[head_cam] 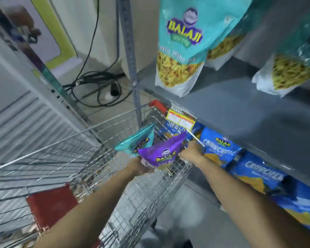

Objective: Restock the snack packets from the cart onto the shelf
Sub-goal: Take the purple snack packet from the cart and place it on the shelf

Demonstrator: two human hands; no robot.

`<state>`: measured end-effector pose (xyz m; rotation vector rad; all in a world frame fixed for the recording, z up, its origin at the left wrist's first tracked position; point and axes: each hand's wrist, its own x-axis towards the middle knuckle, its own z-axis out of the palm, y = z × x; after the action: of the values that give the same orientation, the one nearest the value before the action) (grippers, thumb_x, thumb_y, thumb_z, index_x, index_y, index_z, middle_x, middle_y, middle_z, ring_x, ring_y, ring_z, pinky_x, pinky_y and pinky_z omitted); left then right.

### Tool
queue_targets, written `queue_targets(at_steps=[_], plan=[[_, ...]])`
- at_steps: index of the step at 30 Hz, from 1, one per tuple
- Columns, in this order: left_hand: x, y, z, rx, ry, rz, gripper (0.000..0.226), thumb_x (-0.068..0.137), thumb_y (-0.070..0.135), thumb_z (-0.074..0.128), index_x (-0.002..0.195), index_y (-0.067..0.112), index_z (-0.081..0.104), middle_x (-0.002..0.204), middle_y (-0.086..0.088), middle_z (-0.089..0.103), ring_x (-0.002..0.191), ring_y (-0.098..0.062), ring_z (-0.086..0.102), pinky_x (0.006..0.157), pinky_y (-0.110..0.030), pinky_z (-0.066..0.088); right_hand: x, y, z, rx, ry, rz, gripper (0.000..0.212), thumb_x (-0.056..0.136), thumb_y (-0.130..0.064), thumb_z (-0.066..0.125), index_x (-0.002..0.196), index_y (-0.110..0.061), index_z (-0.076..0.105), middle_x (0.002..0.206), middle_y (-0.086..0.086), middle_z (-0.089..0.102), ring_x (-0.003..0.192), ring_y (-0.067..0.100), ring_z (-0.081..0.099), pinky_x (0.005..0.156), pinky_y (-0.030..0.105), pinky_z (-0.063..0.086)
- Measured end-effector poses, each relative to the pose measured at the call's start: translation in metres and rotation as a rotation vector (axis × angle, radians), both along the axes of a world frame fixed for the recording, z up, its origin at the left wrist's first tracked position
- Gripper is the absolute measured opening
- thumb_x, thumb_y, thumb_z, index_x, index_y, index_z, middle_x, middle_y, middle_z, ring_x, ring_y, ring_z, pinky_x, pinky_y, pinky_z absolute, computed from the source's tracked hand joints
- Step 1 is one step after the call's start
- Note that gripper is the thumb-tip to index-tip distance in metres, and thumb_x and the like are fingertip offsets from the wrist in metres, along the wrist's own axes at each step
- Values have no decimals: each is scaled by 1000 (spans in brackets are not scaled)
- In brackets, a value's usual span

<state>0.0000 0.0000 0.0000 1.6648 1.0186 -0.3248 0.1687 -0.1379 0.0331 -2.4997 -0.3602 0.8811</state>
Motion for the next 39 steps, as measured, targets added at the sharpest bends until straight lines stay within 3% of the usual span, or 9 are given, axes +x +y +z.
queue_targets(at_steps=[3, 6, 11, 16, 20, 27, 33, 36, 39], plan=[[8, -10, -26, -141, -79, 191, 52, 74, 17, 81, 118, 3, 56, 104, -3, 62, 85, -8, 58, 67, -15, 52, 15, 13, -26, 188, 189, -81, 28, 62, -1, 73, 82, -18, 63, 82, 6, 68, 77, 22, 62, 66, 33, 54], [16, -15, -40, -152, -297, 324, 52, 73, 26, 79, 118, 6, 62, 118, -7, 69, 92, -3, 68, 100, -39, 52, 22, 22, -28, 283, 337, -93, 38, 70, 14, 70, 95, -14, 62, 89, 6, 69, 84, 20, 65, 72, 28, 53], [27, -19, -23, -19, -448, 503, 30, 89, 9, 63, 119, 6, 63, 115, -1, 64, 94, -1, 64, 92, -22, 51, 19, 20, -34, 330, 305, -9, 31, 77, -10, 77, 106, -3, 69, 102, 8, 74, 84, 17, 70, 78, 23, 57], [23, 1, 24, 86, -502, 338, 12, 90, 21, 63, 86, 13, 71, 85, -7, 70, 82, -15, 59, 78, -34, 54, 2, 9, 2, 480, 165, -34, 33, 69, -48, 77, 88, -21, 73, 91, 5, 78, 85, 24, 73, 84, 52, 58], [24, 23, 94, 258, -528, 219, 51, 76, 55, 65, 80, 5, 71, 74, -10, 70, 69, -12, 54, 71, -47, 56, -20, 3, 77, 777, 59, -131, 2, 83, -20, 71, 84, -22, 71, 92, 10, 75, 80, 16, 65, 83, 45, 55], [67, -24, 252, 293, -810, -19, 28, 81, 39, 68, 73, 13, 73, 67, 9, 73, 64, -1, 57, 61, -24, 53, -8, -64, 213, 1016, -103, -208, 20, 77, -37, 71, 81, -17, 71, 92, 18, 76, 77, 17, 61, 78, 54, 54], [155, -118, 316, 362, -1003, -221, 29, 76, 55, 60, 65, 30, 69, 49, 20, 60, 55, 9, 41, 50, -21, 40, 40, -180, 284, 1000, -408, -351, 46, 76, -53, 69, 83, -7, 67, 92, 32, 69, 68, 26, 57, 78, 61, 51], [207, -187, 323, 378, -1059, -311, 40, 74, 58, 60, 60, 21, 64, 46, 3, 55, 51, 6, 34, 49, -29, 35, 67, -252, 295, 1002, -504, -427, 7, 85, -28, 69, 80, -23, 71, 86, 3, 77, 78, 12, 62, 83, 48, 54], [259, -251, 316, 333, -1083, -376, 42, 80, 43, 67, 51, 16, 52, 41, 10, 46, 43, 4, 34, 48, -28, 36, 95, -314, 301, 955, -607, -506, 16, 85, -19, 70, 74, -31, 71, 81, -14, 74, 77, 8, 64, 81, 38, 54]])
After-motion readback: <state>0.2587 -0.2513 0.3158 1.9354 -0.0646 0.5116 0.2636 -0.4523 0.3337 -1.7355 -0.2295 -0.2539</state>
